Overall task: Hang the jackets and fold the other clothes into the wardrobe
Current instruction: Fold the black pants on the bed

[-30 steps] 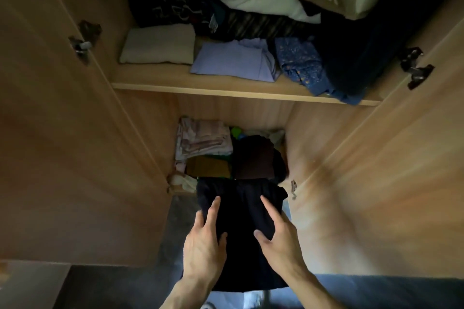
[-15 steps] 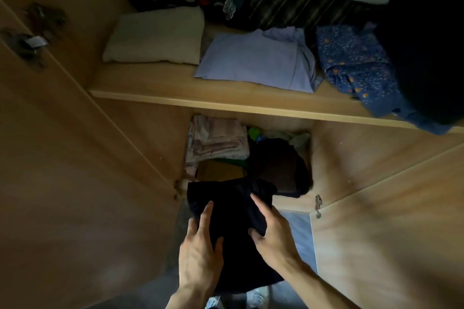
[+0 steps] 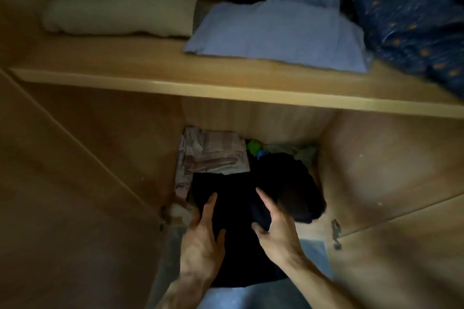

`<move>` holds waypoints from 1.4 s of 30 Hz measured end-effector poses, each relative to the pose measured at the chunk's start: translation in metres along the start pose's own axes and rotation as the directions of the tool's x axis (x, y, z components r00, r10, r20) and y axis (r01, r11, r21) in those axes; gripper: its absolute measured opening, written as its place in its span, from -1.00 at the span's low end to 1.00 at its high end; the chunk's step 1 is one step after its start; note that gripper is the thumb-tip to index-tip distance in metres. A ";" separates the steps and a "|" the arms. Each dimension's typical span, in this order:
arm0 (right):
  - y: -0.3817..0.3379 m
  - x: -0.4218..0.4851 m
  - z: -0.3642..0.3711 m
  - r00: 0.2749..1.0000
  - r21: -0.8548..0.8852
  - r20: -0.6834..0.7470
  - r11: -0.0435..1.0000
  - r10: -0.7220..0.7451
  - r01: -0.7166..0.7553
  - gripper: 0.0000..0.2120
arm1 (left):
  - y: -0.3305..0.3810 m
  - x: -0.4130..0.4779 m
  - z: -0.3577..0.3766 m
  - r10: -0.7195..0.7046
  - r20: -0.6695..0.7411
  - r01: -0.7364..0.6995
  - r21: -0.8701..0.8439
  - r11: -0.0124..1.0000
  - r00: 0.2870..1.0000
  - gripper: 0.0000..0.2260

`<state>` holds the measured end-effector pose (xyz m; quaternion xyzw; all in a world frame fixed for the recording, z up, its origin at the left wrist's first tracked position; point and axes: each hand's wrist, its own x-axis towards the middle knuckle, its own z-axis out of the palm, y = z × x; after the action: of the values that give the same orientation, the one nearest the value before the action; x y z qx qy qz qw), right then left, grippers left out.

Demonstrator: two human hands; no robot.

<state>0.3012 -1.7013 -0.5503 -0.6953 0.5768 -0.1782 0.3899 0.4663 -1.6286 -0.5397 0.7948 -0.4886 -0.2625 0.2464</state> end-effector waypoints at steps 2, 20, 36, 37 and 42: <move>0.028 0.036 0.028 0.999 -0.007 -0.033 1.000 -0.029 0.029 -0.21 | -0.029 0.037 0.034 0.012 -0.031 -0.012 0.010 1.000 0.999 -0.28; 0.247 0.295 0.251 0.968 -0.258 -0.111 0.947 -0.227 0.192 -0.29 | -0.245 0.294 0.270 0.246 -0.192 -0.248 0.016 0.969 0.950 -0.32; 0.288 0.327 0.324 0.937 -0.683 0.157 0.651 -0.314 0.332 -0.40 | -0.293 0.340 0.321 0.408 0.099 -0.371 0.646 0.667 0.908 -0.33; 0.292 0.328 0.328 0.938 -0.674 0.147 0.662 -0.314 0.328 -0.42 | -0.303 0.342 0.325 0.407 0.094 -0.372 0.626 0.686 0.909 -0.32; 0.308 0.336 0.341 0.932 -0.609 0.071 0.724 -0.355 0.323 -0.43 | -0.319 0.354 0.341 0.401 0.061 -0.368 0.539 0.757 0.914 -0.38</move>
<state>0.4263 -1.9123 -1.0644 -0.8723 0.4758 -0.0677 0.0900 0.5848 -1.8671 -1.0617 0.7214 -0.6876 -0.0348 0.0750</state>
